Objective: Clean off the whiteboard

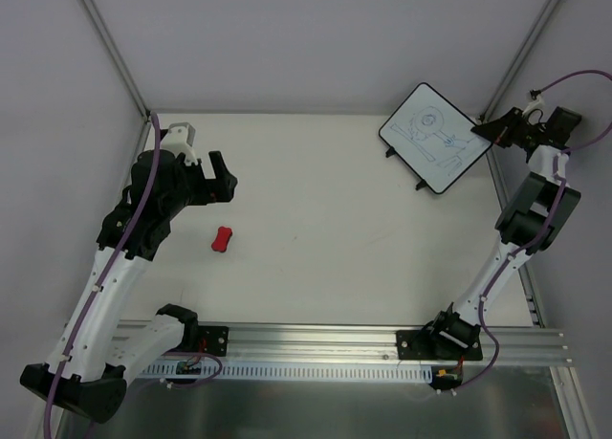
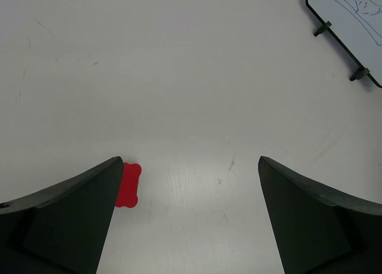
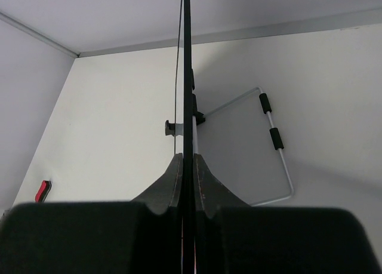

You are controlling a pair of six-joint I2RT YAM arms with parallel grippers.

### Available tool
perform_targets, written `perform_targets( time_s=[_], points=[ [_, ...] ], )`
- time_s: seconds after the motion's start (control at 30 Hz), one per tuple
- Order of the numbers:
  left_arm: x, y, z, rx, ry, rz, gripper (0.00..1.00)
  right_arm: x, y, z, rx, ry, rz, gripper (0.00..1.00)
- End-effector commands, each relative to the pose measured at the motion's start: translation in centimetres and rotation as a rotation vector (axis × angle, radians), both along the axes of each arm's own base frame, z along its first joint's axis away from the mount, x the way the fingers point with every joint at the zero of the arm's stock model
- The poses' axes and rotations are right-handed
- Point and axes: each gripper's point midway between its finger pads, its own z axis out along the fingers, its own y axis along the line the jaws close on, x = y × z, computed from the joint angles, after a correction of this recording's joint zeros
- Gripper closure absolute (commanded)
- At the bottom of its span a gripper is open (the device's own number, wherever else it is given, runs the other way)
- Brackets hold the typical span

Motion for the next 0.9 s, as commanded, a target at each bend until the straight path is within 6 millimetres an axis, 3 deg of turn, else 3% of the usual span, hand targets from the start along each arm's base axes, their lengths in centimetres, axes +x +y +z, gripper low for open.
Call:
perform_targets(
  time_s=[0.0, 0.27, 0.53, 0.67, 0.87],
  points=[
    [-0.3, -0.9, 1.2, -0.018, -0.045, -0.057, 0.01, -1.5, 0.2, 3.5, -0.039, -0.073, 0.021, 1.00],
    [-0.8, -0.7, 1.2, -0.012, -0.056, -0.060, 0.01, -2.4, 1.2, 6.7, -0.046, -0.141, 0.062, 1.00],
    [-1.1, -0.6, 1.2, -0.008, -0.065, -0.059, 0.01, -2.4, 1.5, 15.5, -0.113, -0.341, -0.004, 1.00],
    [-1.1, -0.5, 1.1, -0.006, -0.063, -0.054, 0.01, -3.1, 2.2, 18.5, -0.136, -0.400, -0.005, 1.00],
    [-1.1, -0.6, 0.7, -0.007, -0.053, -0.058, 0.01, -4.3, 4.2, 20.1, -0.121, -0.417, 0.036, 1.00]
  ],
)
